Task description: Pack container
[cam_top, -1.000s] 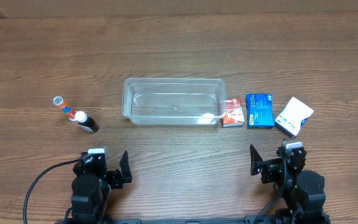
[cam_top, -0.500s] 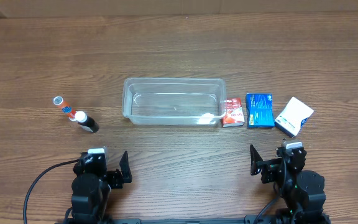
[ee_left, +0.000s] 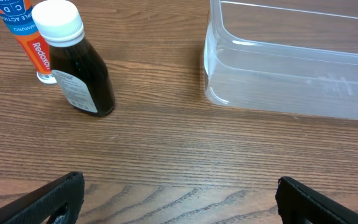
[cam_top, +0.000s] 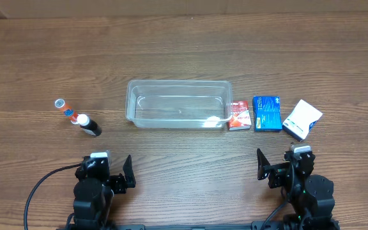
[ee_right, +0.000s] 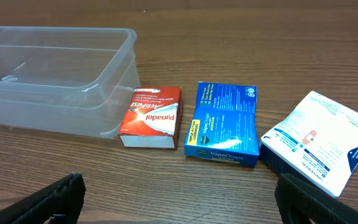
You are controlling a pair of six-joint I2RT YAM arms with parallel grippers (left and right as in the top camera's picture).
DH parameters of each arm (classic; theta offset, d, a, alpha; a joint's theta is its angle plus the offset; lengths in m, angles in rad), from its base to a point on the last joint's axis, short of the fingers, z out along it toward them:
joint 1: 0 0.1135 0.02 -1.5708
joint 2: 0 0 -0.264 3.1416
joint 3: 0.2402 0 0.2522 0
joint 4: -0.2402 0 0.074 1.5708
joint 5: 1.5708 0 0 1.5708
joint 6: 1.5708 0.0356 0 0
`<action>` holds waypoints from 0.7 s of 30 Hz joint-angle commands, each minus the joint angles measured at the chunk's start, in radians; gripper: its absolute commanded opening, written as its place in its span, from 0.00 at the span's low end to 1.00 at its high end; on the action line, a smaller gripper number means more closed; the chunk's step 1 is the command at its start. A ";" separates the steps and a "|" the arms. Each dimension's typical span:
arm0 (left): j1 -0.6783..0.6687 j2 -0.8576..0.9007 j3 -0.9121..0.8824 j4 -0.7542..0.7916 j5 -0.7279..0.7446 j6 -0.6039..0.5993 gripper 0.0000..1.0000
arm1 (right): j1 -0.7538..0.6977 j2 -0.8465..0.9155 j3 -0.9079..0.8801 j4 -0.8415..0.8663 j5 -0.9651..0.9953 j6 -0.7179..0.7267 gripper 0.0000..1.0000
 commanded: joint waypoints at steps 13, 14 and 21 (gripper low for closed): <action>-0.007 -0.010 -0.010 0.002 0.009 0.012 1.00 | -0.002 0.147 0.274 0.226 0.031 0.166 1.00; -0.007 -0.010 -0.010 0.002 0.009 0.012 1.00 | -0.002 0.229 0.373 0.169 0.084 0.157 1.00; -0.007 -0.010 -0.010 0.002 0.009 0.012 1.00 | -0.001 0.958 1.089 -0.394 -0.092 0.160 1.00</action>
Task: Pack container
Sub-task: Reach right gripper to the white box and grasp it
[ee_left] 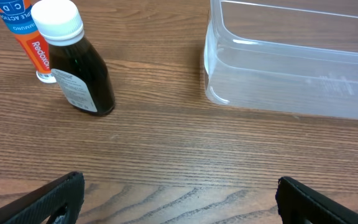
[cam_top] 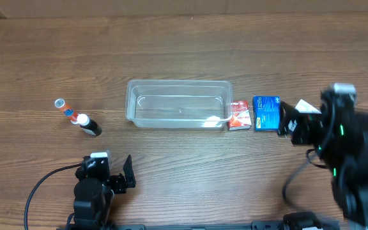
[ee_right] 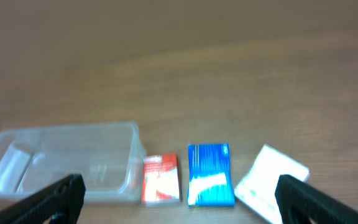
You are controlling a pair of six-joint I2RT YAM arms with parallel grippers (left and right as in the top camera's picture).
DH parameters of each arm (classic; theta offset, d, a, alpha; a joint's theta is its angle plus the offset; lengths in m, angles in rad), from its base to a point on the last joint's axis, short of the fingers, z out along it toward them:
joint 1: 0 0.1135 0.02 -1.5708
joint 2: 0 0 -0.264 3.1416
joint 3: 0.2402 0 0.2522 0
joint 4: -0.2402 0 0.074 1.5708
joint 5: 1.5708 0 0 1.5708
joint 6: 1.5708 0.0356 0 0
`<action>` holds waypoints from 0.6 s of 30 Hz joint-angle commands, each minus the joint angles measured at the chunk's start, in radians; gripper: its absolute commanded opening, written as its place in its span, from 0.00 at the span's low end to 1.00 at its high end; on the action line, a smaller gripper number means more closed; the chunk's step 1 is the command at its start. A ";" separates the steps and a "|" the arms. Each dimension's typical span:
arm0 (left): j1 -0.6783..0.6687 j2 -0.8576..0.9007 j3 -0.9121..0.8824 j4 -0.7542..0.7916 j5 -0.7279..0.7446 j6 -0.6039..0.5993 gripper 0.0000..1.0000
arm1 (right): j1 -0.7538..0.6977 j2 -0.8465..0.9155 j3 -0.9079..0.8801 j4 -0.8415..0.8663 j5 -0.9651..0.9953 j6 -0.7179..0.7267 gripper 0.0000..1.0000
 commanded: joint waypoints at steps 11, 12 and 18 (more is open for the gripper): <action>-0.007 -0.007 -0.006 0.002 0.008 0.012 1.00 | -0.344 0.718 0.175 -0.132 0.079 0.281 1.00; -0.007 -0.007 -0.006 0.002 0.008 0.012 1.00 | -0.371 0.764 0.174 -0.136 0.033 0.252 1.00; -0.007 -0.007 -0.006 0.002 0.008 0.012 1.00 | -0.414 1.007 0.171 -0.057 -0.092 0.076 1.00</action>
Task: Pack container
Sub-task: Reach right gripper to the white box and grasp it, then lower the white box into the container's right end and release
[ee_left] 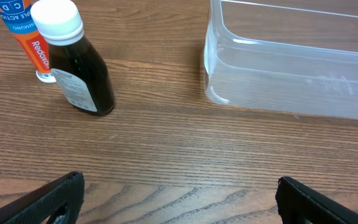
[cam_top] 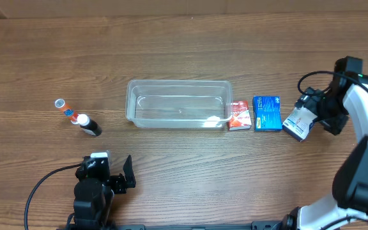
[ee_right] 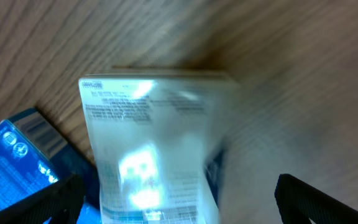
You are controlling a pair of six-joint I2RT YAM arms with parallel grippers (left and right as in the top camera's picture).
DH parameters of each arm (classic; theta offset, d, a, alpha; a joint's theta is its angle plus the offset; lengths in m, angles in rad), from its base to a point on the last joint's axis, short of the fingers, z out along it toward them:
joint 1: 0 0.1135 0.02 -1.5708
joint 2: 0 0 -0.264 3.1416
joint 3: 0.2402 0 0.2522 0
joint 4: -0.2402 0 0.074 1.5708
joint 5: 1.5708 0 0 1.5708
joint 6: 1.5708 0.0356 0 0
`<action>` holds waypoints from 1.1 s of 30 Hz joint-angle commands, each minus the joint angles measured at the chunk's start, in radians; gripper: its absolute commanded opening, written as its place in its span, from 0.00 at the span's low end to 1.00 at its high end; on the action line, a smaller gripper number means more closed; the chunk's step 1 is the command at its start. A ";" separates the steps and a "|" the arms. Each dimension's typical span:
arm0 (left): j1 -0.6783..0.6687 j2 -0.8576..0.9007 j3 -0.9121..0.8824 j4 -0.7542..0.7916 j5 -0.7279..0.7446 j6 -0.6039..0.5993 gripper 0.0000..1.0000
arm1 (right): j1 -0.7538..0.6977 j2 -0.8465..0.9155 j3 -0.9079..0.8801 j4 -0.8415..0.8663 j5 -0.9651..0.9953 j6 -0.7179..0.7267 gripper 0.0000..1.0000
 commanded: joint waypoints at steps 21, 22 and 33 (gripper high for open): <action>-0.007 -0.008 -0.006 0.002 0.008 0.012 1.00 | 0.296 -0.325 0.174 -0.164 -0.018 -0.058 0.55; -0.007 -0.008 -0.006 0.002 0.008 0.012 1.00 | 0.398 -0.381 0.173 -0.144 -0.016 -0.051 0.55; -0.007 -0.008 -0.006 0.002 0.008 0.012 1.00 | 0.850 -0.074 0.105 0.164 0.072 0.221 0.56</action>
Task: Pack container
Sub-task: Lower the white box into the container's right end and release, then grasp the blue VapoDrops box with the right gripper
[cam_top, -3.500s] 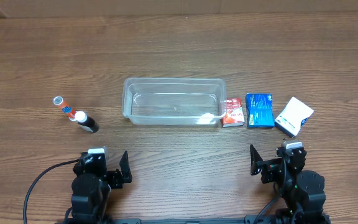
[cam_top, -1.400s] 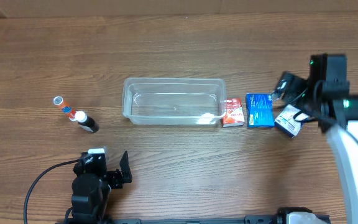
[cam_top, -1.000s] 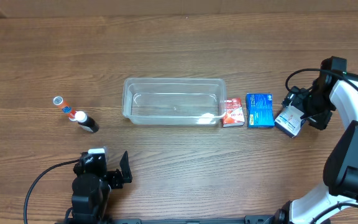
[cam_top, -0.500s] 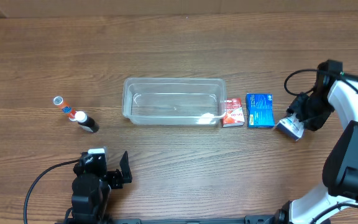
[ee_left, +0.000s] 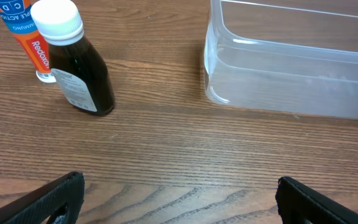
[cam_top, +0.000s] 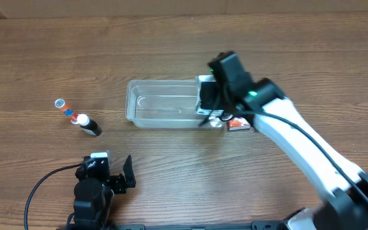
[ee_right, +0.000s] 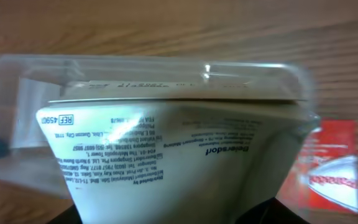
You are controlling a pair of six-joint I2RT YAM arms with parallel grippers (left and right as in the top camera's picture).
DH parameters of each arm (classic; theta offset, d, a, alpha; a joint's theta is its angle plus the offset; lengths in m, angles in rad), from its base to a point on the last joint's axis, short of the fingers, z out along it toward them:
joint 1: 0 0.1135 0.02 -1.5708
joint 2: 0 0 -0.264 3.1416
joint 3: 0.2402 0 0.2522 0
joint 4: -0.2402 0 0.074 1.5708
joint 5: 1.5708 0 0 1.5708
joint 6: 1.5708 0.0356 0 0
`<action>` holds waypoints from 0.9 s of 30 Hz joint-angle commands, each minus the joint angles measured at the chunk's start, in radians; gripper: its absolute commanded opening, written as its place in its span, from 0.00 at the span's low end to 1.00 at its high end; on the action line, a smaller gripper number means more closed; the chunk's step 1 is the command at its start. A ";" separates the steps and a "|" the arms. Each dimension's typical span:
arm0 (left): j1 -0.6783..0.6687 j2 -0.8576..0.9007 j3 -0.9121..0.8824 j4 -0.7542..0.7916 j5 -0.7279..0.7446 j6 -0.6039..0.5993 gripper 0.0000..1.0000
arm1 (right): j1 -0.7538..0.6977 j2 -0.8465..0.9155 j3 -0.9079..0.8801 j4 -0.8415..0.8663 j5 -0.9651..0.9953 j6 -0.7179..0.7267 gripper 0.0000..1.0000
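Note:
The clear plastic container (cam_top: 165, 102) lies mid-table. My right gripper (cam_top: 208, 102) is shut on the white box (cam_top: 204, 96) and holds it over the container's right end; in the right wrist view the white box (ee_right: 179, 155) fills the frame above the container (ee_right: 148, 68). The red Panadol box (cam_top: 238, 124) lies just right of the container, and the arm hides the blue box. The dark bottle (cam_top: 89, 125) and orange tube (cam_top: 64, 108) stand at the left. My left gripper (cam_top: 110, 177) rests open near the front edge, empty.
In the left wrist view the dark bottle (ee_left: 79, 74) and orange tube (ee_left: 18, 37) stand side by side, left of the container's corner (ee_left: 213, 74). The right arm (cam_top: 299, 147) stretches diagonally across the table's right half.
My right gripper was at the white box lying at the far right of the table. Now it is shut on that box and holds it over the container's right end. The left arm is unchanged.
Both grippers rested open near the front edge, with red, blue and white boxes lying right of the container. Then the right arm was raised above the boxes, then down at the white box. Now that box is in my right gripper over the container.

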 commanded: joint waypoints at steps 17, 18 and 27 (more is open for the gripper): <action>-0.007 -0.008 -0.006 0.002 0.008 0.012 1.00 | -0.188 -0.222 0.130 -0.187 0.063 -0.072 1.00; -0.007 -0.008 -0.006 0.002 0.008 0.012 1.00 | -0.319 -0.231 0.127 -0.245 0.061 -0.132 1.00; -0.007 -0.008 -0.006 0.002 0.008 0.012 1.00 | -0.551 0.009 -0.037 -0.216 -0.114 -0.445 1.00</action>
